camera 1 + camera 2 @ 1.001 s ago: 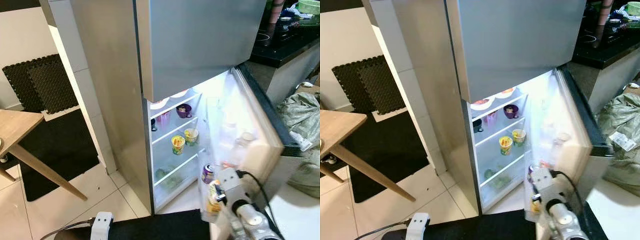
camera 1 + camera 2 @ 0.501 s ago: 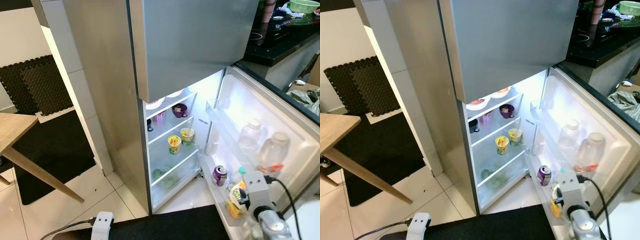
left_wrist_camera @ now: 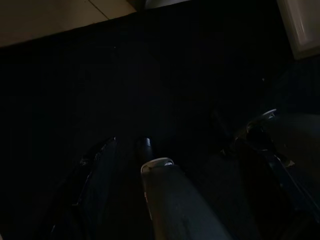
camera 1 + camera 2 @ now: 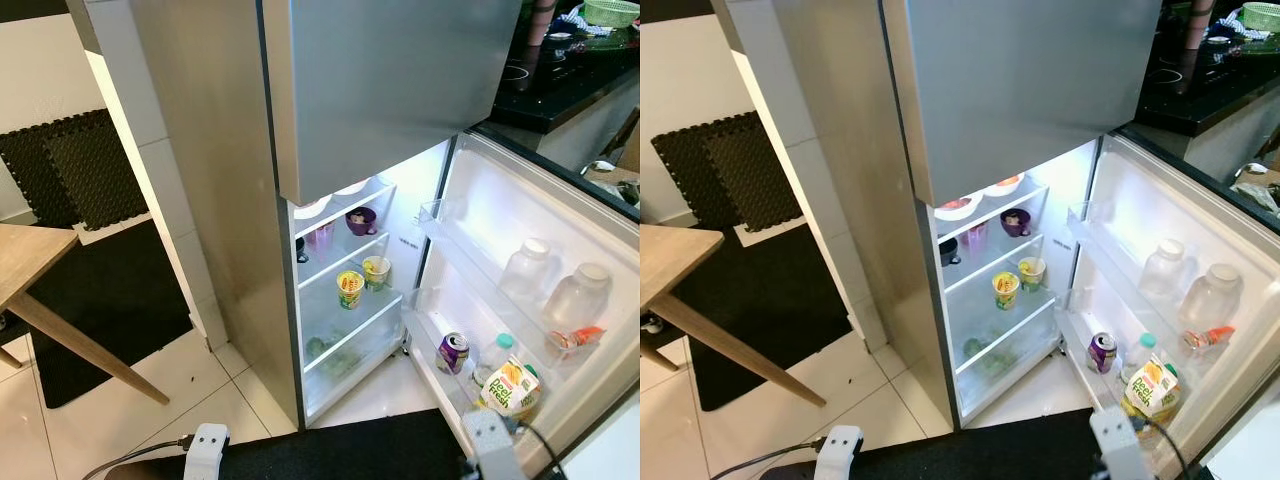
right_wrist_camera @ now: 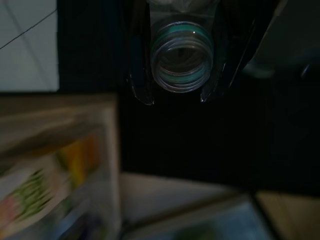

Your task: Restocking fridge

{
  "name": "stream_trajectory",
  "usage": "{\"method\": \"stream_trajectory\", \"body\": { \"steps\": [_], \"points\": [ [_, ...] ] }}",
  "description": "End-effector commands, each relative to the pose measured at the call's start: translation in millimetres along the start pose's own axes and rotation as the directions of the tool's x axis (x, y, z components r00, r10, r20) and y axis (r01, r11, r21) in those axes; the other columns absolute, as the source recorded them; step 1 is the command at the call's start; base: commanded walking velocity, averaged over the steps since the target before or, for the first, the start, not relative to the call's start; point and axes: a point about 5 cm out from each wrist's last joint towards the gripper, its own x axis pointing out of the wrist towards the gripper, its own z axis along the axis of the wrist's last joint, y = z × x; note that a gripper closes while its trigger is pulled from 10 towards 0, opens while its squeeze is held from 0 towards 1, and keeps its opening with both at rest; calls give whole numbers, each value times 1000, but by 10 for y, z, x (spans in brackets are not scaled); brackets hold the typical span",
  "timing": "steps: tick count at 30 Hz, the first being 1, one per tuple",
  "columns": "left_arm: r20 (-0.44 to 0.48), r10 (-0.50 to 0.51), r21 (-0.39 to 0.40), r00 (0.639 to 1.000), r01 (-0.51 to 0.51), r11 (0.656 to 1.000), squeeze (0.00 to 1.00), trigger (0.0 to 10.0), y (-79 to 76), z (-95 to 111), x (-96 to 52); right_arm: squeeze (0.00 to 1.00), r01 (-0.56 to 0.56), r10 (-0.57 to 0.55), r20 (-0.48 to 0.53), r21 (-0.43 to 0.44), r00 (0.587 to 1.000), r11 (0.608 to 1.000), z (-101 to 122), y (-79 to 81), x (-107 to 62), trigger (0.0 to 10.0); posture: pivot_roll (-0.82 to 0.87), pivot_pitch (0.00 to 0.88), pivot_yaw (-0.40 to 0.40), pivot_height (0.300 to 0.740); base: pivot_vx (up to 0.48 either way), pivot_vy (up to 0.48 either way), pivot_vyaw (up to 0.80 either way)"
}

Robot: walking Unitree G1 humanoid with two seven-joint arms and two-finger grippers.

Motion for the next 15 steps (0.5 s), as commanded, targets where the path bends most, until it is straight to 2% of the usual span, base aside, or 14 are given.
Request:
{"method": "stream_trajectory", "body": {
  "steps": [1, 5, 6, 8, 15],
  "points": [
    [-19, -6, 15, 1000, 6, 1000, 0, 10000, -22, -23, 7, 0, -23, 24, -42, 8, 999, 1000, -80, 63, -14, 10000, -238, 0, 30, 740, 0, 0, 0],
    [-15, -12, 18, 1000, 13, 1000, 0, 10000, -46, -12, 19, 0, -26, 37, -196, 57, 980, 998, -453, 198, -154, 10000, -233, 0, 26, 740, 0, 0, 0],
    [-15, -12, 18, 1000, 13, 1000, 0, 10000, -46, -12, 19, 0, -26, 37, -196, 57, 980, 998, -453, 198, -154, 10000, -233, 0, 26, 740, 0, 0, 0],
    [-10, -15, 13, 1000, 15, 1000, 0, 10000, -56, -8, 24, 0, -17, 40, -260, 90, 965, 996, -603, 242, -225, 10000, -237, 0, 26, 740, 0, 0, 0],
    [-23, -19, 20, 1000, 19, 1000, 0, 10000, -74, -44, 26, 0, -60, 87, -402, 79, 911, 995, -927, 345, -418, 10000, -237, 0, 25, 740, 0, 0, 0]
  ]
}}
